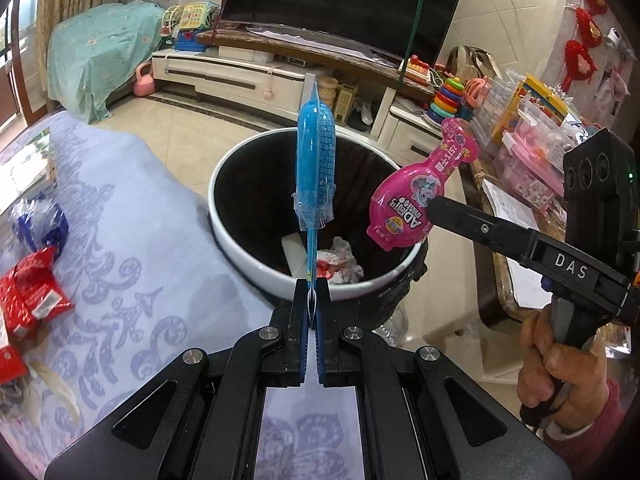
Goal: Collect trash
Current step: 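Carry the pink and blue candy toys over the bin with both tools, then open both tools to drop the candy toys into the bin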
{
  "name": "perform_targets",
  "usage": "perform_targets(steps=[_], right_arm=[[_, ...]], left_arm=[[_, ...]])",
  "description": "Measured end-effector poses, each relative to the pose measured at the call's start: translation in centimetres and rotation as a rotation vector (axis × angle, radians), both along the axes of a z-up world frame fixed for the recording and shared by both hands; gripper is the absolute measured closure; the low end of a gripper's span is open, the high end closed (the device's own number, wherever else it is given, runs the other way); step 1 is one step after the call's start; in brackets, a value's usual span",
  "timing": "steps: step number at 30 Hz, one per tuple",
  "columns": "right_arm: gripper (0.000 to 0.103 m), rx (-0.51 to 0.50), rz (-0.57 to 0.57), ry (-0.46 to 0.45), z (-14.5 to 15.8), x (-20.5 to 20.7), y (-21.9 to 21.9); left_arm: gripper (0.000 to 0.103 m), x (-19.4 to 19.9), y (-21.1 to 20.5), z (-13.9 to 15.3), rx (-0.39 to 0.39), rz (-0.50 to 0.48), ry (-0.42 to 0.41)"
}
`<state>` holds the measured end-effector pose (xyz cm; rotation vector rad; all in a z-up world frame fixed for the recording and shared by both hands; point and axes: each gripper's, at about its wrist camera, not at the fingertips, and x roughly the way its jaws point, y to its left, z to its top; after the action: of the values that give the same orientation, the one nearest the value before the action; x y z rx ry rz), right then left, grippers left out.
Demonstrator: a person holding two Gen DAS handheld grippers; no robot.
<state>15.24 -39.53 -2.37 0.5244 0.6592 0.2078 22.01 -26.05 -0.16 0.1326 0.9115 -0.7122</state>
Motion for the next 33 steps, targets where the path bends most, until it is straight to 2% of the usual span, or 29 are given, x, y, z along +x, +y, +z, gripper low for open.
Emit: perform_targets(steps=[9, 33], right_arm=[[0.09, -0.012, -0.006, 0.01, -0.1, 1.0, -1.0], [0.09, -0.051, 0.003, 0.05, -0.3, 2.6, -0.8]], left_arm=[[0.101, 1.3, -1.9, 0.3, 0.011, -0.018, 0.002], [0.101, 4.1, -3.3, -0.9, 0.008, -0.02, 0.076]])
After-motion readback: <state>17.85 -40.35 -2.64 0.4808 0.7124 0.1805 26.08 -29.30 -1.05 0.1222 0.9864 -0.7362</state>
